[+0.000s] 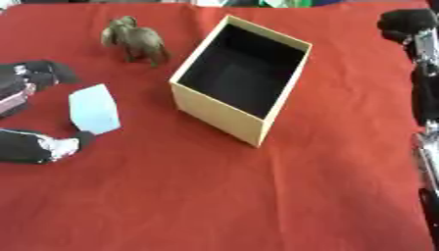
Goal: Pick up objects on the table and place them in the box.
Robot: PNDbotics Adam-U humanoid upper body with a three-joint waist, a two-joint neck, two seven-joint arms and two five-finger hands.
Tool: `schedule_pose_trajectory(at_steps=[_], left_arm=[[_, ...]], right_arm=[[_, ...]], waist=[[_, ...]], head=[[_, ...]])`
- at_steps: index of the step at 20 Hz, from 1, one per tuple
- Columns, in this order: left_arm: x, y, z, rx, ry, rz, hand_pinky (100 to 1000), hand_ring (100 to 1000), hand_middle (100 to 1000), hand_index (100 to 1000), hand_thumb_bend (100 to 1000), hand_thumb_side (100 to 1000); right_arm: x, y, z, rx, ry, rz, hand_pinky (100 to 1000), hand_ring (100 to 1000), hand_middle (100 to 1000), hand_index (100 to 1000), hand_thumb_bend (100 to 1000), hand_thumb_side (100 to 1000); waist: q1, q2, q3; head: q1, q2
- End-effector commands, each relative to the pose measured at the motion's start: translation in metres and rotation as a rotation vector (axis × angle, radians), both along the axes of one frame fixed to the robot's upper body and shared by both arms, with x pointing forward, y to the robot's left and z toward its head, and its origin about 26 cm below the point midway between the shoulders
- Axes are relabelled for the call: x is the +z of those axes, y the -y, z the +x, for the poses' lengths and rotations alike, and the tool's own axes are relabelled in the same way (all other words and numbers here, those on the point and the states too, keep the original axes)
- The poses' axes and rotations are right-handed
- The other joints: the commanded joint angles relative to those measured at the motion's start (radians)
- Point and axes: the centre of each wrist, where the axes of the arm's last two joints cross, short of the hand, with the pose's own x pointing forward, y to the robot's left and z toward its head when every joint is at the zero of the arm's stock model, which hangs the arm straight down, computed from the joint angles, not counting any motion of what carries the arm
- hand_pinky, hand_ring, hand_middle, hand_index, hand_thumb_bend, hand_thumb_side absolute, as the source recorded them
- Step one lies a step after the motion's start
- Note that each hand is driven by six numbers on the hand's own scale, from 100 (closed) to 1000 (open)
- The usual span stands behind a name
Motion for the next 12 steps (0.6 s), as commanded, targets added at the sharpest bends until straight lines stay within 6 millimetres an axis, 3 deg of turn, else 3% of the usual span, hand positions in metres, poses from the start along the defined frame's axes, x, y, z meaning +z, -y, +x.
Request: schedule_pose_trajectory(at_steps=[1, 12], left_arm=[[0.005, -0.001, 0.004, 0.034, 0.002, 0.016, 810, 927, 909, 950, 488, 764], [-0.006, -0.009, 0.039, 0.116, -0.007, 0.046, 806, 943, 920, 947, 553, 784]], right_arm=[[0.007, 0.002, -0.001, 0.005, 0.018, -0.019, 807, 763, 683, 1000, 100, 889], [0.006, 0.002, -0.001, 0.01, 0.013, -0.016, 807, 761, 680, 1000, 100, 892]], waist=[[0.001, -0.018, -0.001], [-0.001, -0.017, -0.007]], head=[[-0.001, -0.009], [0.006, -0.011]])
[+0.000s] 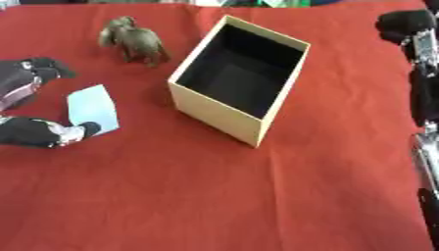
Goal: Pick up objects on the table and place them in the box.
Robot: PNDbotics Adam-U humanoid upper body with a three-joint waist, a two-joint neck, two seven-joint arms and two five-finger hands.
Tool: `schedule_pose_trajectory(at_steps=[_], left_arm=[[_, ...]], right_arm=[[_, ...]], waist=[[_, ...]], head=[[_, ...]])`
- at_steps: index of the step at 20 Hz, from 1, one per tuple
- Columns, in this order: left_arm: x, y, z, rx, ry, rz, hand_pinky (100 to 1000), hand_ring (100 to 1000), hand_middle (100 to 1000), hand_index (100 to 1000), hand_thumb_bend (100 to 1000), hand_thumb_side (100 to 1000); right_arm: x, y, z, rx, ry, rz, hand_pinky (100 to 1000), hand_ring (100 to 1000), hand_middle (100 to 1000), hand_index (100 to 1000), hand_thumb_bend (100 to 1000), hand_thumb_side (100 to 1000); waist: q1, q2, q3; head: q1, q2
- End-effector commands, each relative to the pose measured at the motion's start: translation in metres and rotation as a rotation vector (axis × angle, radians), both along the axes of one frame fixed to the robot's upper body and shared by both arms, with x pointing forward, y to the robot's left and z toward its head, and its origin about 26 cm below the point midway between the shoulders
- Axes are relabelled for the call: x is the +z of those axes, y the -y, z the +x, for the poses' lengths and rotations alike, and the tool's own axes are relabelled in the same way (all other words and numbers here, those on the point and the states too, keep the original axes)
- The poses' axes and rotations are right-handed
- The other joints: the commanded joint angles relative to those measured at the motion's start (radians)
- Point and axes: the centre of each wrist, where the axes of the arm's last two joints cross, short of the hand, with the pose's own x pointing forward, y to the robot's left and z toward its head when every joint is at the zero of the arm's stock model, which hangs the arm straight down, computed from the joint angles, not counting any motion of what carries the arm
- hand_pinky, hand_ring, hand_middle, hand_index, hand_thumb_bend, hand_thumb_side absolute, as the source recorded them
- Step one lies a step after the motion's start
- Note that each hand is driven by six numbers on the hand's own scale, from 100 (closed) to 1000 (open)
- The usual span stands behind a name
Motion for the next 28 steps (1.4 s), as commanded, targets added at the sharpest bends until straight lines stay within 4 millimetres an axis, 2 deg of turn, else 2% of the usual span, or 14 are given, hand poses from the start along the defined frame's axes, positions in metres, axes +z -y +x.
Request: schedule_pose_trajectory(at_steps=[1, 9, 14, 28], left_arm=[[0.004, -0.006, 0.009, 0.026, 0.01, 0.03, 809, 946, 924, 948, 559, 791], [-0.001, -0.021, 0.028, 0.048, -0.053, 0.069, 803, 964, 940, 952, 579, 822], [-0.003, -0.027, 0.036, 0.038, -0.08, 0.094, 797, 961, 930, 943, 574, 796], [0.003, -0.027, 0.043, 0.024, -0.015, 0.139, 788, 953, 920, 936, 578, 745]], right_arm=[[0.006, 0.003, -0.001, 0.003, 0.015, -0.017, 807, 761, 680, 1000, 100, 892], [0.005, 0.003, -0.001, 0.005, 0.01, -0.01, 807, 759, 676, 1000, 100, 897], [0.005, 0.002, 0.0, 0.009, 0.009, -0.007, 808, 759, 675, 1000, 100, 898], [0.004, 0.002, 0.0, 0.018, 0.003, -0.006, 808, 757, 672, 1000, 100, 903]], waist=[[0.001, -0.017, -0.001], [-0.001, -0.014, -0.006], [-0.004, -0.012, -0.01], [-0.006, -0.002, -0.016]], head=[[0.005, -0.012], [0.009, -0.016], [0.013, -0.02], [0.018, -0.028]])
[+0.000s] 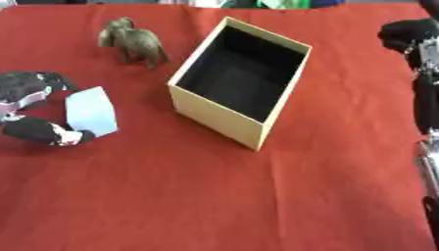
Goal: Pick up objects on the table and place them in the box.
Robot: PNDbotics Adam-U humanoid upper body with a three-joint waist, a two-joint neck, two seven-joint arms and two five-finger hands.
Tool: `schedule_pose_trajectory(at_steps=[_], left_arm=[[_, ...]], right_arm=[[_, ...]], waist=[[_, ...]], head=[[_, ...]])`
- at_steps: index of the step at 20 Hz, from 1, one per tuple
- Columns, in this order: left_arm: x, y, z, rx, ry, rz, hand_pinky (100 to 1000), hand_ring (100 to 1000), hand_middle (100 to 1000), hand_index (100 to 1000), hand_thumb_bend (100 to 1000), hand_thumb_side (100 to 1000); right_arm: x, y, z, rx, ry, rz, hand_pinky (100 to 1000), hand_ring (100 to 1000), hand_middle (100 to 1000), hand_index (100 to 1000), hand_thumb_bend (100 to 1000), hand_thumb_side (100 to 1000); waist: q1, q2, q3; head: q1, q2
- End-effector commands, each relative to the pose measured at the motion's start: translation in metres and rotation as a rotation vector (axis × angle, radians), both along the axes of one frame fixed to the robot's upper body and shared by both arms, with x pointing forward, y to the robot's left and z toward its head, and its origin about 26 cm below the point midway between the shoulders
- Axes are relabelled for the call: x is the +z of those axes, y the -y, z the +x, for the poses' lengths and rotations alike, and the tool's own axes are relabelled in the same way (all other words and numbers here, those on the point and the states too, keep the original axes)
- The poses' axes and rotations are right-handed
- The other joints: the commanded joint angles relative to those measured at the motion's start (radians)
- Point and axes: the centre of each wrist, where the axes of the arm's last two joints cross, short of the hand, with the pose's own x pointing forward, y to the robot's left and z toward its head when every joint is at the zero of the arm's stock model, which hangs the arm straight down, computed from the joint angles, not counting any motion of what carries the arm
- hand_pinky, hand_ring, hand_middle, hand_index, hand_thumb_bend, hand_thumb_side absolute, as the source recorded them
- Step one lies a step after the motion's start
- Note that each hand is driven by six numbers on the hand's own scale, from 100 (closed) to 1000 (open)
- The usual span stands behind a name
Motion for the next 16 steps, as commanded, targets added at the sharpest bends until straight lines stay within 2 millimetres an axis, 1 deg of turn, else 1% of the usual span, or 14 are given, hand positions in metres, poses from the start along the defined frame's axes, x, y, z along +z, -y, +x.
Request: schedule_pose_trajectory(at_steps=[1, 3, 6, 12, 16], left_arm=[[0.014, -0.004, 0.0, 0.011, 0.067, 0.023, 789, 954, 922, 937, 586, 741], [0.015, -0.003, 0.0, 0.009, 0.088, 0.039, 790, 955, 922, 937, 594, 734], [0.015, -0.001, 0.001, 0.009, 0.092, 0.053, 788, 953, 918, 933, 580, 740], [0.009, -0.003, 0.009, 0.018, 0.04, 0.067, 787, 952, 913, 928, 584, 760], [0.006, -0.005, 0.013, 0.02, 0.008, 0.057, 784, 950, 913, 927, 553, 767]], right_arm=[[0.005, 0.001, -0.001, 0.008, 0.015, -0.016, 808, 757, 672, 1000, 100, 903], [0.005, 0.001, -0.001, 0.01, 0.014, -0.016, 809, 757, 672, 1000, 100, 904], [0.005, 0.0, -0.001, 0.017, 0.012, -0.015, 809, 757, 671, 1000, 100, 905], [0.005, 0.0, -0.001, 0.023, 0.012, -0.012, 810, 758, 671, 1000, 100, 905], [0.005, 0.0, -0.001, 0.022, 0.011, -0.01, 810, 759, 672, 1000, 100, 906]], waist=[[0.001, -0.016, 0.0], [0.0, -0.015, 0.0], [-0.001, -0.014, -0.001], [-0.003, -0.013, -0.003], [-0.004, -0.012, -0.006]], head=[[0.002, -0.012], [0.002, -0.011], [0.004, -0.012], [0.009, -0.016], [0.011, -0.019]])
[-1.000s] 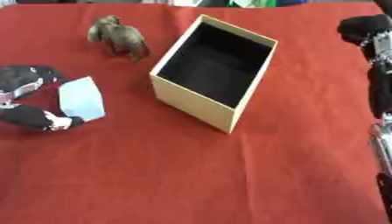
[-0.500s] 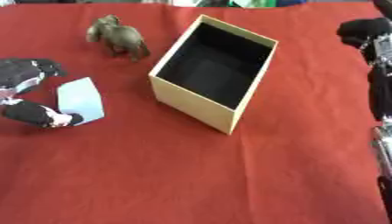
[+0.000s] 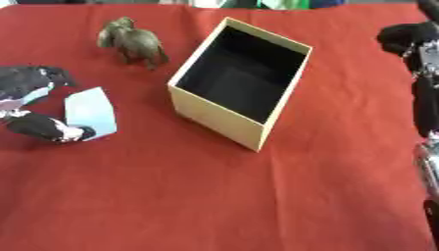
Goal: Pick up objects on the table and place them in the box.
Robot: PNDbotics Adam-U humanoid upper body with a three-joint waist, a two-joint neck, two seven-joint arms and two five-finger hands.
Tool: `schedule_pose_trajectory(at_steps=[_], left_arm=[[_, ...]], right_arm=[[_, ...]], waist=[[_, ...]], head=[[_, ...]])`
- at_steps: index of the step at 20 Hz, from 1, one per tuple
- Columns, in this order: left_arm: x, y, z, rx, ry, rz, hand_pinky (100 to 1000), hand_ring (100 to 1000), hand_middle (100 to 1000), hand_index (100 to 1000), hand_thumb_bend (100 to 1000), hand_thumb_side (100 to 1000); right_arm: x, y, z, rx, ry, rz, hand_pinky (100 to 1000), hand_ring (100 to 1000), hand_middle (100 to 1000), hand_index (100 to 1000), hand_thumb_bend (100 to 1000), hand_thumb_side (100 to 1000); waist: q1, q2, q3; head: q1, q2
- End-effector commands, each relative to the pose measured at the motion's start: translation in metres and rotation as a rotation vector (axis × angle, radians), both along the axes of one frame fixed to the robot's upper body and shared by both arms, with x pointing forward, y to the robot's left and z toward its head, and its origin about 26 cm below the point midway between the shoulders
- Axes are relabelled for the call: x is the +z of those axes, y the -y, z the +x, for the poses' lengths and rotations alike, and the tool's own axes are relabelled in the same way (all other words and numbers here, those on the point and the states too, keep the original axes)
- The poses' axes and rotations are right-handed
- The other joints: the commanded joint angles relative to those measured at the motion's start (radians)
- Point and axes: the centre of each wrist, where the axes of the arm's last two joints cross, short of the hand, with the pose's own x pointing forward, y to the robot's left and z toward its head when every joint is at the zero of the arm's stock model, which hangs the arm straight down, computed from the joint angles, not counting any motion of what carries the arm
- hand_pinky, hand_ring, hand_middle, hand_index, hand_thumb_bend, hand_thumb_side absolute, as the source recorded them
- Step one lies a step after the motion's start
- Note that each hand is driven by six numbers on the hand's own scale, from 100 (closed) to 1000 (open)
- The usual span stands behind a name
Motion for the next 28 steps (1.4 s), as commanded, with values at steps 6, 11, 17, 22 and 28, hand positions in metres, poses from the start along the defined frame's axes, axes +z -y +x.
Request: schedule_pose_trajectory(at_steps=[6, 11, 17, 22, 28], left_arm=[[0.009, -0.003, 0.004, 0.007, 0.005, -0.015, 758, 923, 854, 878, 477, 737], [0.01, 0.0, 0.003, -0.01, 0.026, -0.044, 726, 871, 793, 814, 373, 686], [0.016, 0.004, -0.002, -0.031, 0.051, -0.083, 698, 818, 740, 766, 276, 627], [0.028, 0.008, -0.011, -0.039, 0.088, -0.084, 689, 811, 738, 763, 240, 579], [0.044, 0.019, -0.023, -0.076, 0.129, -0.127, 679, 795, 731, 756, 159, 510]], right_arm=[[0.004, 0.001, -0.001, 0.006, 0.01, -0.008, 811, 760, 671, 1000, 100, 909], [0.004, 0.001, 0.0, 0.004, 0.007, -0.004, 810, 760, 671, 1000, 100, 909], [0.003, 0.001, 0.0, -0.001, 0.002, -0.004, 811, 761, 671, 1000, 100, 908], [0.002, 0.001, -0.001, -0.003, -0.002, -0.003, 811, 762, 671, 1000, 100, 906], [0.001, 0.001, -0.001, -0.003, -0.004, -0.001, 811, 763, 671, 1000, 100, 902]], waist=[[-0.002, -0.014, -0.003], [-0.001, -0.014, -0.001], [-0.001, -0.019, -0.001], [0.001, -0.026, 0.003], [0.001, -0.034, 0.005]], head=[[0.006, -0.011], [0.006, -0.011], [0.005, -0.009], [0.0, -0.007], [-0.007, -0.007]])
